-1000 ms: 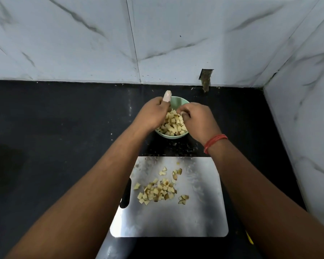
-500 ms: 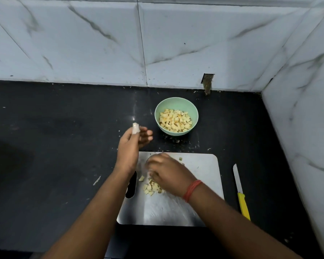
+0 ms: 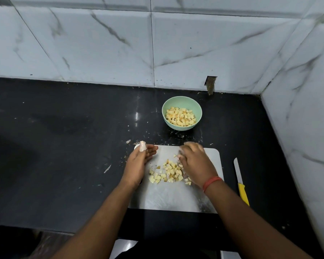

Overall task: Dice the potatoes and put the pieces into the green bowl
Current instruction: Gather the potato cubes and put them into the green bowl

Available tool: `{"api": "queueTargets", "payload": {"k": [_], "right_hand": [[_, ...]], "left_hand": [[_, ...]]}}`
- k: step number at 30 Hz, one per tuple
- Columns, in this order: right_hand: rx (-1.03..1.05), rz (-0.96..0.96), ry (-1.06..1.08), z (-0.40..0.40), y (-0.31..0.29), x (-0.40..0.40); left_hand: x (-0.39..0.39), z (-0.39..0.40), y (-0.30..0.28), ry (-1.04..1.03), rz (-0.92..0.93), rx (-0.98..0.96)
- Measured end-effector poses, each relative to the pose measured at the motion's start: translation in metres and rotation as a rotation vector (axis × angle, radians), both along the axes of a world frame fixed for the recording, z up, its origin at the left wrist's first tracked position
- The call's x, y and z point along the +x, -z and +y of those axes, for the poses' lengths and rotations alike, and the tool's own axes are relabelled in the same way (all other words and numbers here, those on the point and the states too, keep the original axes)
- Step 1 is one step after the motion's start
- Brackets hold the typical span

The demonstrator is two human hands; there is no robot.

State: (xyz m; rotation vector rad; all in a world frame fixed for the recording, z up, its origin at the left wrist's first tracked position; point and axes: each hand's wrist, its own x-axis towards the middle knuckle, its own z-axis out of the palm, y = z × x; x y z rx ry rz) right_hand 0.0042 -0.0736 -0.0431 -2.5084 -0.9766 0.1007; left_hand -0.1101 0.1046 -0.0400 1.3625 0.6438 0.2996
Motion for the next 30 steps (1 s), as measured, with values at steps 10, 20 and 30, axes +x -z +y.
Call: {"api": "queueTargets", "payload": {"k": [10,20,30], "right_hand": [[-0.086,-0.063,-0.029,-0.031,-0.006,-0.035],[-0.06,0.224,0.034,-0.014,0.001,-0.041],[-0.172,0.075,-0.251,-0.003,-0.006,-0.022]], "left_hand": [[-0.023,-0.012,0.03,0.545,0.118,1.347],[-0.016,-0.012,0.028,0.557,0.2,1.193],[-0.01,-0.011,0.027,0.624,0.121,1.23]]}}
